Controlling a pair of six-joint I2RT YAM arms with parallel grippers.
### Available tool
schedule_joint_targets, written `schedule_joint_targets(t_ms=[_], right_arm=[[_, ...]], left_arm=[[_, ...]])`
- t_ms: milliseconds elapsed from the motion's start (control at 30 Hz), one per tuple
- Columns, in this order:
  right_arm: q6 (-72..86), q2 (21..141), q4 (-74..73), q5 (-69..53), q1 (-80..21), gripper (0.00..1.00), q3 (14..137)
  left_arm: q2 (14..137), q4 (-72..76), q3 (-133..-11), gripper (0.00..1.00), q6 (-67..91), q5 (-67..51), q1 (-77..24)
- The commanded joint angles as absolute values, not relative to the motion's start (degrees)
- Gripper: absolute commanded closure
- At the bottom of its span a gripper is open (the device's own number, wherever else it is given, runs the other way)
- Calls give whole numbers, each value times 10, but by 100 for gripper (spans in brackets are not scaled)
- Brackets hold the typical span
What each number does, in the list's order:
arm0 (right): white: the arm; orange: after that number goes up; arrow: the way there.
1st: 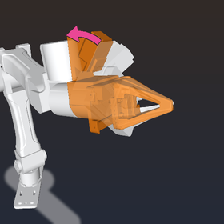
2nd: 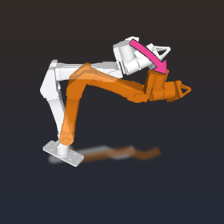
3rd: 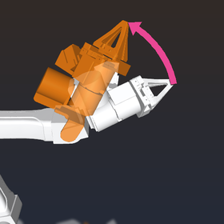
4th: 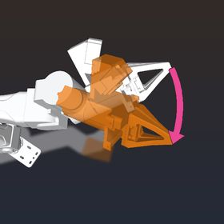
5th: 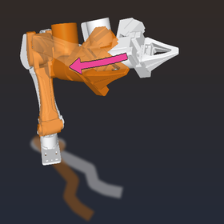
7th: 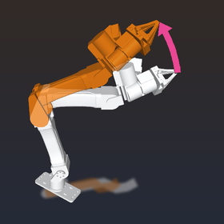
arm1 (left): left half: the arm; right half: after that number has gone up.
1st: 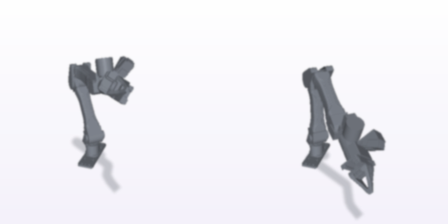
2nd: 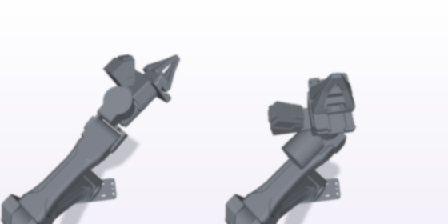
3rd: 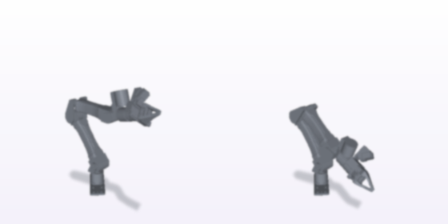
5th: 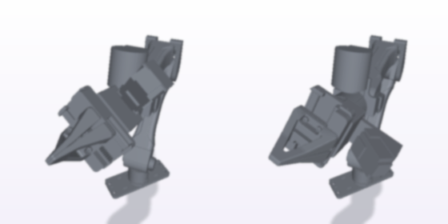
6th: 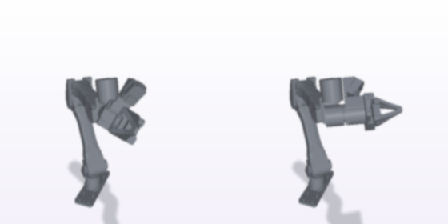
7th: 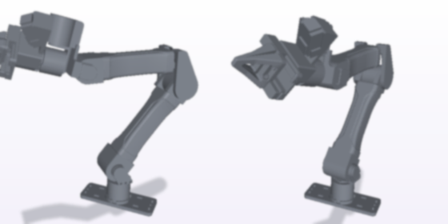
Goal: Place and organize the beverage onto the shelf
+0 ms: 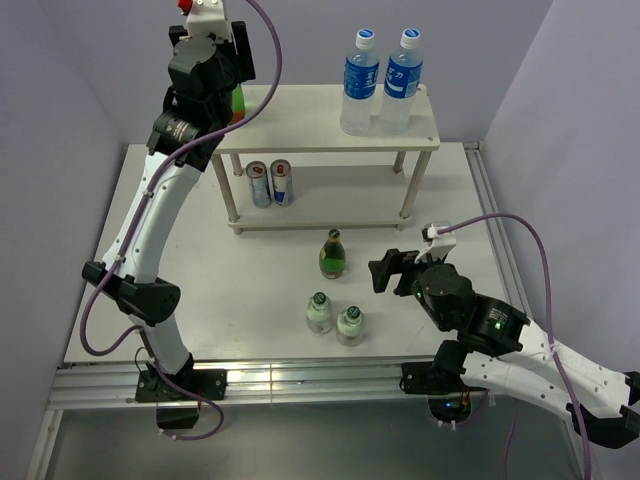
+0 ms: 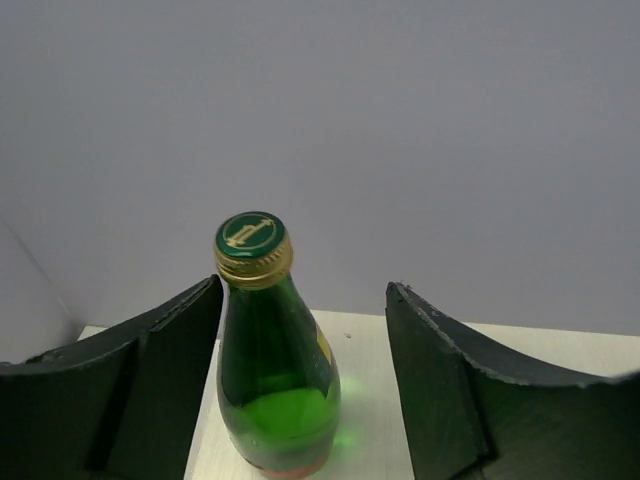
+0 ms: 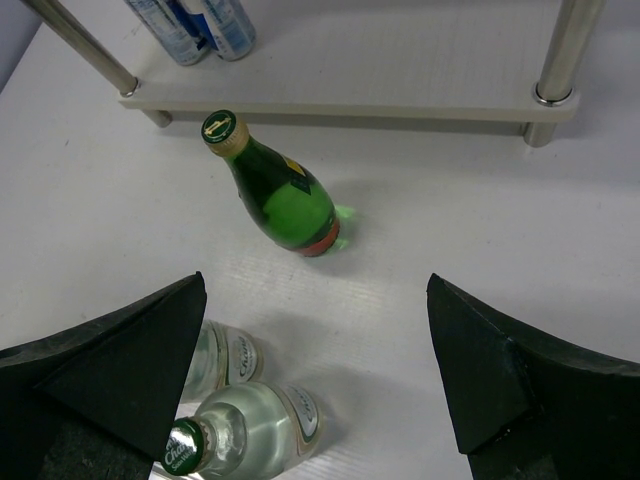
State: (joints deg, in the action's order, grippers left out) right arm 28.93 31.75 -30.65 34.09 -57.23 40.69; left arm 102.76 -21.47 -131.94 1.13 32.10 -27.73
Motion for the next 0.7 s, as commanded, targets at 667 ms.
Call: schedule_joint_targets(t_ms=[667], right_arm=[[297, 321, -289, 368, -575, 2, 408]], left_arm=[[815, -184, -1189, 1, 18, 338, -344]])
